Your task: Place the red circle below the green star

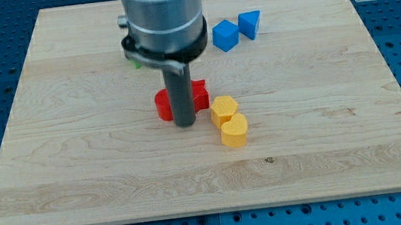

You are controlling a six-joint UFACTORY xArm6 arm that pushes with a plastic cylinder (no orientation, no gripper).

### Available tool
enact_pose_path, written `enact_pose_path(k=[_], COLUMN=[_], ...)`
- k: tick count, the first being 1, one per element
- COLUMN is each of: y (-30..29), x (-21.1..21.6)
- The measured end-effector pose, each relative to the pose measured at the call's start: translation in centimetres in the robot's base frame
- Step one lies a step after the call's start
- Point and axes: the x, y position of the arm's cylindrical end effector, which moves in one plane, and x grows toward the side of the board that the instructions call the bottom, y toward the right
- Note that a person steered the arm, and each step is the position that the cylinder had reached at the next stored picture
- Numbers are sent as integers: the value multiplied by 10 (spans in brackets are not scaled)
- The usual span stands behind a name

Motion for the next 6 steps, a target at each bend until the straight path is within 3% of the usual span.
enact_pose_path(k=[1,4,6], y=[-1,-11,-39], x=[-35,0,-47])
